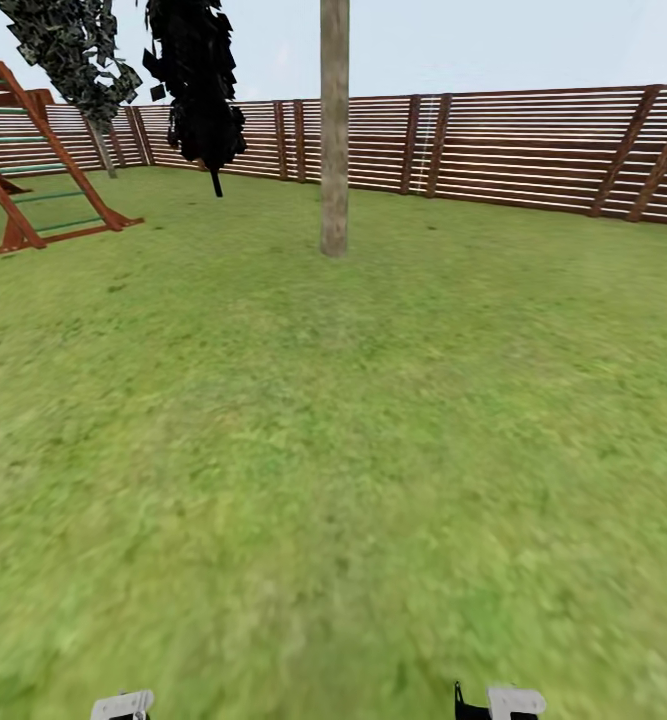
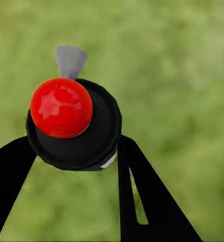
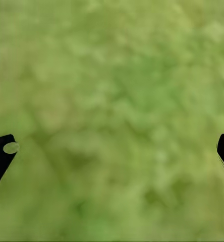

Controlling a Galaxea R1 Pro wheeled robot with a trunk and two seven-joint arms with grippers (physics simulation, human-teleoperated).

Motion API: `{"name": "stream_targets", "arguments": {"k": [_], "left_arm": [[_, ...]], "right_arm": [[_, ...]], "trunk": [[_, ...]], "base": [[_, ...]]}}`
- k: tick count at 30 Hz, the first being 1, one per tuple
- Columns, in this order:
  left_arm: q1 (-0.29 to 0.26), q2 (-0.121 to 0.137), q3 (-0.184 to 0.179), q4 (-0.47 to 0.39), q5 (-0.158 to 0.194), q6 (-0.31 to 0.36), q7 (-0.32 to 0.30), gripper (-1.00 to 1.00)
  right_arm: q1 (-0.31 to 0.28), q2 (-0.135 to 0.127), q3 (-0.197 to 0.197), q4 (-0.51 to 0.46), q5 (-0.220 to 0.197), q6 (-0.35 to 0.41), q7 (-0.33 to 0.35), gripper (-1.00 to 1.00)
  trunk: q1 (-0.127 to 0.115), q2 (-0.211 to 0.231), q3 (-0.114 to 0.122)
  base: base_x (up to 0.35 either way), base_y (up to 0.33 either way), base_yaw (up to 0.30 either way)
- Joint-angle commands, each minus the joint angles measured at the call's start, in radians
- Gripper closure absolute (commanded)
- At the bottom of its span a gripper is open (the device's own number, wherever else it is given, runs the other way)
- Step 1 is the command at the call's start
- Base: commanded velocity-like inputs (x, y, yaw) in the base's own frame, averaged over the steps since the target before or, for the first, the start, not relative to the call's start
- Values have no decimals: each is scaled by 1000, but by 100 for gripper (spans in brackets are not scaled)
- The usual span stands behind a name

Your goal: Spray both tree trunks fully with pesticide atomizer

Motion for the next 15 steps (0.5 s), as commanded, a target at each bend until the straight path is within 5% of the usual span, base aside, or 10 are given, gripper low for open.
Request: {"name": "stream_targets", "arguments": {"k": [1,15], "left_arm": [[-1,0,5,1,9,-2,-10,100],[-1,0,5,1,9,-1,-10,100]], "right_arm": [[-1,0,-3,1,11,-1,-7,-100],[-1,0,-3,1,11,-1,-7,-100]], "trunk": [[0,0,-1],[0,0,-1]], "base": [[339,0,0],[339,0,0]]}}
